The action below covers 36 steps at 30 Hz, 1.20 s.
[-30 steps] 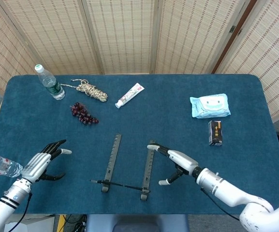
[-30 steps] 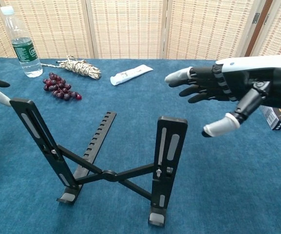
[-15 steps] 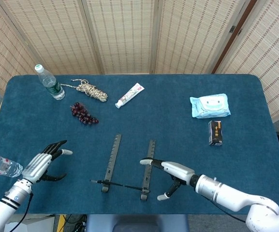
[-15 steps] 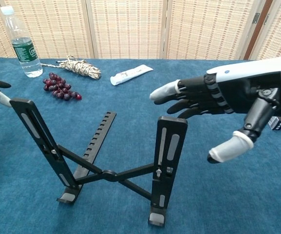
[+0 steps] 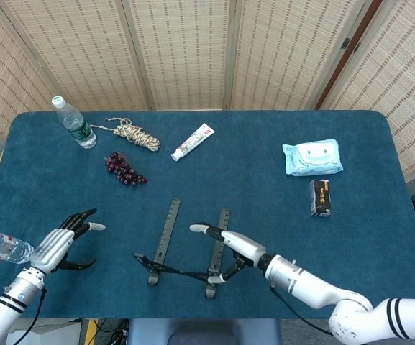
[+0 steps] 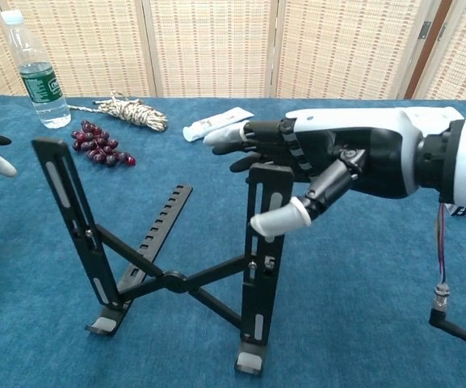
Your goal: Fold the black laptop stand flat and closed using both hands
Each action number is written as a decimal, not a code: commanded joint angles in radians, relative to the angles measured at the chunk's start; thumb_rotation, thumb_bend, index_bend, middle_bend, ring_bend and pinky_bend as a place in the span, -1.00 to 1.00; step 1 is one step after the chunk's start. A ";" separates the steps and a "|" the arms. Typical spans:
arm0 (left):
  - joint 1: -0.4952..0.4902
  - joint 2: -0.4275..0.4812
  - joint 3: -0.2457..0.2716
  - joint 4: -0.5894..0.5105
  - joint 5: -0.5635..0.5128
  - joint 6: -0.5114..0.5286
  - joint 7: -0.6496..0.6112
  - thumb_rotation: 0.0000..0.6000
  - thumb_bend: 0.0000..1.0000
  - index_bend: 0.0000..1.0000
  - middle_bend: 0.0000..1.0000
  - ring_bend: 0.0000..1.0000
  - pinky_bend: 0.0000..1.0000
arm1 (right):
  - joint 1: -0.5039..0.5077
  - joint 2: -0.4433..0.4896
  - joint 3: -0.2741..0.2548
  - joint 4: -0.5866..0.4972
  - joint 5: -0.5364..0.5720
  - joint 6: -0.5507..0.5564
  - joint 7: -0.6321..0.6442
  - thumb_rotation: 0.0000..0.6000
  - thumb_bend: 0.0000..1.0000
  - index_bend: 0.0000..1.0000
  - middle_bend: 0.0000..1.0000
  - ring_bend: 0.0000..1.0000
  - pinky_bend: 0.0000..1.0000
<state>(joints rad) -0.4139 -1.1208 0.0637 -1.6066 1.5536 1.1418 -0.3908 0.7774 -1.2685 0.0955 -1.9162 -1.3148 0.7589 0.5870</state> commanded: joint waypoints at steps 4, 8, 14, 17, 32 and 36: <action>-0.005 0.000 -0.004 0.005 -0.002 -0.011 0.001 1.00 -0.54 -0.53 -0.92 -0.94 -1.00 | -0.068 -0.059 0.034 0.023 0.144 0.155 -0.172 1.00 -0.73 -1.00 -1.00 -1.00 -0.99; -0.019 -0.005 -0.012 0.015 -0.001 -0.030 0.016 1.00 -0.54 -0.53 -0.92 -0.94 -1.00 | -0.108 -0.038 0.045 -0.001 0.162 0.223 -0.213 1.00 -0.70 -1.00 -1.00 -1.00 -0.99; -0.049 -0.022 -0.026 0.036 -0.008 -0.071 0.046 1.00 -0.54 -0.53 -0.93 -0.93 -1.00 | -0.158 0.039 0.022 -0.021 0.057 0.276 -0.262 1.00 -0.70 -1.00 -1.00 -1.00 -1.00; -0.061 -0.035 -0.033 0.051 -0.017 -0.089 0.070 1.00 -0.54 -0.53 -0.92 -0.94 -1.00 | -0.150 0.097 -0.013 -0.003 -0.004 0.238 -0.341 1.00 -0.76 -1.00 -1.00 -1.00 -1.00; -0.079 -0.071 -0.044 0.090 -0.027 -0.109 0.104 1.00 -0.54 -0.53 -0.92 -0.93 -1.00 | -0.070 -0.053 -0.043 0.348 -0.067 0.138 -0.730 1.00 -0.99 -1.00 -1.00 -1.00 -1.00; -0.074 -0.068 -0.038 0.087 -0.019 -0.098 0.105 1.00 -0.54 -0.53 -0.92 -0.93 -1.00 | -0.041 -0.124 -0.027 0.431 -0.044 0.098 -0.741 1.00 -0.99 -1.00 -1.00 -1.00 -1.00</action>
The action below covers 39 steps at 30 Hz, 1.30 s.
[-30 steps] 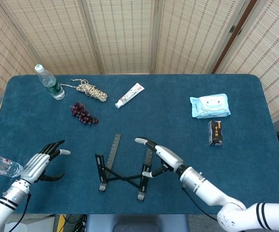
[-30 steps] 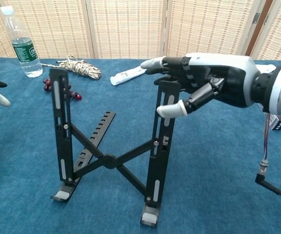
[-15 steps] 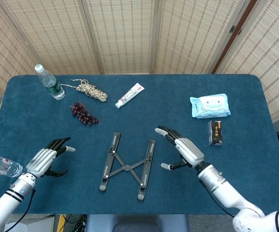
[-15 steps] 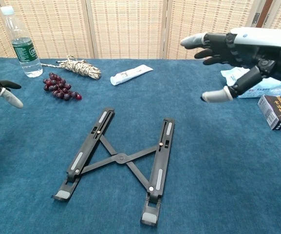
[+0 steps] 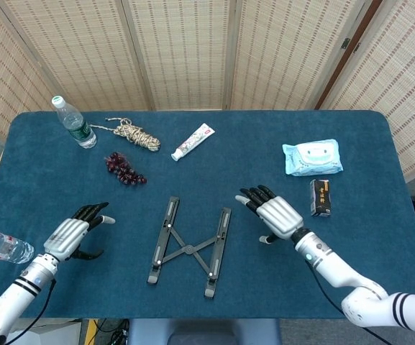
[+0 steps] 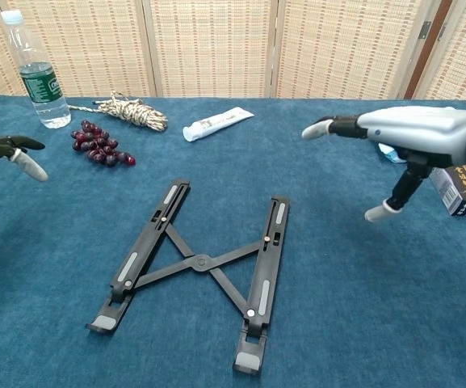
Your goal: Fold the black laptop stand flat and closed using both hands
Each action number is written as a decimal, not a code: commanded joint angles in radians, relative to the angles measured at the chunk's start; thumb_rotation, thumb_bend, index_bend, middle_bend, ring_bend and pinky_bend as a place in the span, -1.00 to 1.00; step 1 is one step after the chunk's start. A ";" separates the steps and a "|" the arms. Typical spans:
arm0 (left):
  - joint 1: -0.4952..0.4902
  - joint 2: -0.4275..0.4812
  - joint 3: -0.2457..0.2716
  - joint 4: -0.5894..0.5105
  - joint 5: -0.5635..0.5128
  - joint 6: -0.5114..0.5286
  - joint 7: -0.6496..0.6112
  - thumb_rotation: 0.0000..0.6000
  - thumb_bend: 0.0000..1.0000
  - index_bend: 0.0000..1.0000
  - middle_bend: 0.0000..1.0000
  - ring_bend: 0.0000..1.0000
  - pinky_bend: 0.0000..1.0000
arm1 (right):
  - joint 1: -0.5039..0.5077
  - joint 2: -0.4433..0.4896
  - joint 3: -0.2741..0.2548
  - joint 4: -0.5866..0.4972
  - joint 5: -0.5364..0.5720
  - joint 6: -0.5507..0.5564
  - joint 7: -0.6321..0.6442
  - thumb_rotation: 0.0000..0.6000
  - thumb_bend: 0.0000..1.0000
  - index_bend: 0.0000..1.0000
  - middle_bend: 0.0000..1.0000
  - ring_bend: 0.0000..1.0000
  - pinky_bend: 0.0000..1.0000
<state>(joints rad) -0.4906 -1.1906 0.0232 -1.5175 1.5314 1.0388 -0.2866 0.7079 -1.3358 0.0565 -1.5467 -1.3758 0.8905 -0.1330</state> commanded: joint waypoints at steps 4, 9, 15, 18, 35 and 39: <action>0.011 0.009 0.007 -0.011 0.008 0.019 0.001 1.00 -0.54 -0.53 -0.92 -0.93 -1.00 | 0.053 -0.130 0.022 0.146 0.011 -0.048 -0.038 1.00 -0.99 -1.00 -1.00 -1.00 -1.00; 0.019 0.013 0.012 -0.016 0.014 0.033 0.003 1.00 -0.54 -0.53 -0.92 -0.94 -1.00 | 0.073 -0.221 0.037 0.252 0.021 -0.057 -0.039 1.00 -0.99 -1.00 -1.00 -1.00 -1.00; 0.024 0.013 0.018 -0.010 0.015 0.035 -0.002 1.00 -0.54 -0.53 -0.92 -0.93 -1.00 | 0.096 -0.292 0.051 0.339 0.021 -0.068 -0.024 1.00 -0.99 -1.00 -1.00 -1.00 -1.00; 0.027 0.013 0.019 -0.009 0.016 0.039 -0.005 1.00 -0.54 -0.53 -0.92 -0.93 -1.00 | 0.109 -0.324 0.064 0.381 0.026 -0.075 -0.011 1.00 -0.99 -1.00 -1.00 -1.00 -1.00; 0.016 0.005 0.020 0.010 0.026 0.028 -0.015 1.00 -0.54 -0.53 -0.92 -0.93 -1.00 | 0.171 -0.452 0.104 0.555 0.042 -0.112 0.029 1.00 -0.99 -1.00 -1.00 -1.00 -1.00; 0.013 -0.004 0.016 0.022 0.020 0.024 -0.022 1.00 -0.55 -0.53 -0.92 -0.93 -1.00 | 0.194 -0.492 0.126 0.605 0.050 -0.120 0.050 1.00 -0.99 -1.00 -1.00 -1.00 -1.00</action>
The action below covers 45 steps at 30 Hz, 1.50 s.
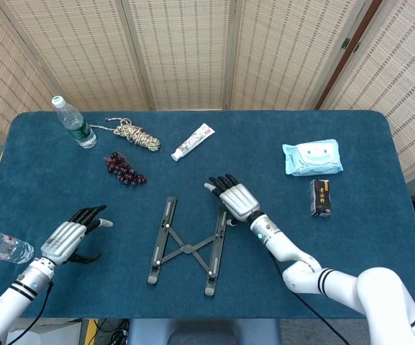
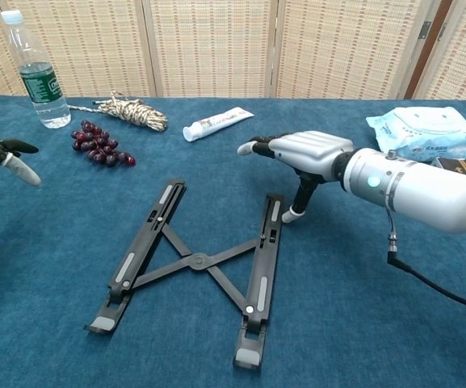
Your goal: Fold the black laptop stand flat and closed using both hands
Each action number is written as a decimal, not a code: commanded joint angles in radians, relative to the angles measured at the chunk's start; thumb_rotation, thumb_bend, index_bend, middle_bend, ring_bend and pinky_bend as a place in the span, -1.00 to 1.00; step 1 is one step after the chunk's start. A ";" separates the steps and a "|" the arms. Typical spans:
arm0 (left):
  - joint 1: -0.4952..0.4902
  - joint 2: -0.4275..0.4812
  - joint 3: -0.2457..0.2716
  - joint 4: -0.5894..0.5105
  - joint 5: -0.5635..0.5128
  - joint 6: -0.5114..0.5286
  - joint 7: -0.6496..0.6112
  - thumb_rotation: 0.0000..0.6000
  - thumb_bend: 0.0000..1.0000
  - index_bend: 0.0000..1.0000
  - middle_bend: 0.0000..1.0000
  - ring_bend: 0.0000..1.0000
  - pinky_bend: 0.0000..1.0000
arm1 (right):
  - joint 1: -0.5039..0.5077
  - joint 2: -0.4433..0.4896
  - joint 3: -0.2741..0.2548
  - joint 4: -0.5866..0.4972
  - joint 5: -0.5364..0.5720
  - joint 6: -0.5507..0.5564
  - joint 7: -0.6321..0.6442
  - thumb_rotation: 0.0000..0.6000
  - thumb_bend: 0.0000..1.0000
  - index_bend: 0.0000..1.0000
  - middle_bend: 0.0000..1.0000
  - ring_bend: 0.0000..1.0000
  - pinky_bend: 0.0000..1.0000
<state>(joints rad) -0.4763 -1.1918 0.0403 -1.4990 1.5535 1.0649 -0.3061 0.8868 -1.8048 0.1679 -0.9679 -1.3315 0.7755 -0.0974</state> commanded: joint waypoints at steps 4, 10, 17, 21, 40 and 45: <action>-0.007 -0.010 -0.007 0.017 -0.009 -0.010 -0.011 1.00 -0.54 -0.53 -0.92 -0.93 -1.00 | 0.043 -0.065 0.035 0.080 0.010 -0.012 0.031 1.00 -0.99 -1.00 -1.00 -1.00 -1.00; -0.030 -0.033 -0.017 0.053 -0.018 -0.042 -0.022 1.00 -0.54 -0.53 -0.92 -0.93 -1.00 | 0.095 -0.130 0.067 0.163 0.020 -0.036 0.058 1.00 -0.99 -1.00 -1.00 -1.00 -1.00; -0.058 -0.108 -0.018 0.164 0.004 -0.060 0.020 1.00 -0.54 -0.83 -0.92 -0.94 -1.00 | 0.108 -0.139 0.062 0.179 0.003 -0.028 0.085 1.00 -0.99 -1.00 -1.00 -1.00 -1.00; -0.072 -0.145 -0.015 0.222 0.016 -0.066 0.028 1.00 -0.54 -1.00 -0.94 -0.94 -1.00 | 0.092 -0.099 0.032 0.125 -0.034 -0.005 0.103 1.00 -0.99 -1.00 -1.00 -1.00 -1.00; -0.141 -0.280 -0.044 0.353 -0.007 -0.118 -0.021 1.00 -0.54 -1.00 -1.00 -0.98 -1.00 | 0.041 0.146 -0.092 -0.274 -0.189 0.076 0.066 1.00 -1.00 -1.00 -1.00 -1.00 -1.00; -0.159 -0.319 -0.050 0.392 -0.017 -0.138 -0.029 1.00 -0.55 -1.00 -1.00 -0.99 -1.00 | 0.030 0.172 -0.111 -0.324 -0.196 0.077 0.041 1.00 -1.00 -1.00 -1.00 -1.00 -1.00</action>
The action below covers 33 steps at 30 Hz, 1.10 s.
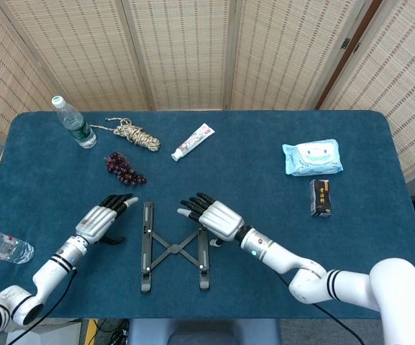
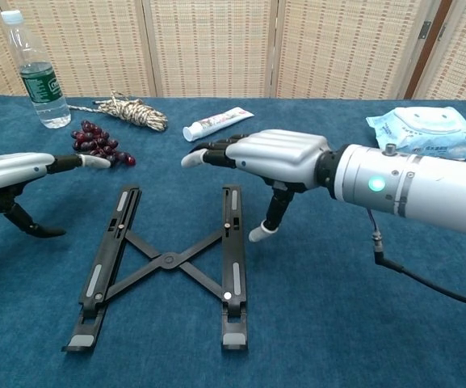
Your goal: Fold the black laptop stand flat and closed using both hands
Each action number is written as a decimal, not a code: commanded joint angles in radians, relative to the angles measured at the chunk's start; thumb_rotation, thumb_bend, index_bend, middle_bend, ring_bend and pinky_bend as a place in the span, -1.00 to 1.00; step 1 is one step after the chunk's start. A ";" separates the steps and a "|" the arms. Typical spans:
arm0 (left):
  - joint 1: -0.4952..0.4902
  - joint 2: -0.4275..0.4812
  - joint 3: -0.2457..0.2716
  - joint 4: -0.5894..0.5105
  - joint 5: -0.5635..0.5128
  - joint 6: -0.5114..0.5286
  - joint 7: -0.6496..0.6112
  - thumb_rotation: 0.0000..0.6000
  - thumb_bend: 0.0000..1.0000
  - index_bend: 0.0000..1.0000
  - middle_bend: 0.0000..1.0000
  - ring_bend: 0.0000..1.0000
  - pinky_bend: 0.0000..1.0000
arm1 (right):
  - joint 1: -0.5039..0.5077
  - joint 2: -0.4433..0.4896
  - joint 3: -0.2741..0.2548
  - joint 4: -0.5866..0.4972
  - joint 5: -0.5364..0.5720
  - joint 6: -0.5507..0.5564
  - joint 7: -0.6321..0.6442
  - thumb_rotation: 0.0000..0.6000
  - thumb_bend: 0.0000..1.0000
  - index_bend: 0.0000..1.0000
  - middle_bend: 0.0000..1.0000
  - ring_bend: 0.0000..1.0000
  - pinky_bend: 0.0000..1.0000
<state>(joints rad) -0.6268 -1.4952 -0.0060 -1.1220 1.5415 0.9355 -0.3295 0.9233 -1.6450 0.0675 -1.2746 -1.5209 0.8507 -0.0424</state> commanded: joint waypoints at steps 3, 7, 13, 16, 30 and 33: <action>-0.020 -0.044 -0.008 0.045 -0.011 -0.020 -0.019 1.00 -0.55 -1.00 -1.00 -0.99 -1.00 | -0.011 0.017 -0.018 -0.036 -0.010 0.003 -0.033 1.00 -1.00 -1.00 -1.00 -1.00 -1.00; -0.036 -0.072 -0.013 0.078 -0.015 -0.033 -0.036 1.00 -0.55 -1.00 -1.00 -0.99 -1.00 | -0.014 0.011 -0.033 -0.044 -0.028 0.010 -0.060 1.00 -1.00 -1.00 -1.00 -1.00 -1.00; -0.050 -0.101 -0.019 0.113 -0.028 -0.047 -0.056 1.00 -0.55 -1.00 -1.00 -1.00 -1.00 | -0.032 -0.033 -0.058 -0.009 -0.063 0.046 -0.111 1.00 -1.00 -1.00 -1.00 -1.00 -1.00; -0.052 -0.110 -0.020 0.123 -0.036 -0.053 -0.068 1.00 -0.55 -1.00 -1.00 -1.00 -1.00 | -0.044 -0.069 -0.064 0.033 -0.085 0.082 -0.121 1.00 -1.00 -1.00 -1.00 -1.00 -1.00; -0.056 -0.126 -0.020 0.130 -0.055 -0.062 -0.111 1.00 -0.55 -1.00 -1.00 -1.00 -1.00 | -0.070 -0.184 -0.063 0.186 -0.130 0.170 -0.097 1.00 -1.00 -1.00 -1.00 -1.00 -1.00; -0.055 -0.129 -0.021 0.132 -0.059 -0.062 -0.114 1.00 -0.55 -1.00 -1.00 -1.00 -1.00 | -0.075 -0.208 -0.062 0.221 -0.135 0.185 -0.088 1.00 -1.00 -1.00 -1.00 -1.00 -1.00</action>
<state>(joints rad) -0.6823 -1.6238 -0.0269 -0.9901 1.4823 0.8729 -0.4432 0.8519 -1.8411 0.0047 -1.0686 -1.6520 1.0272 -0.1356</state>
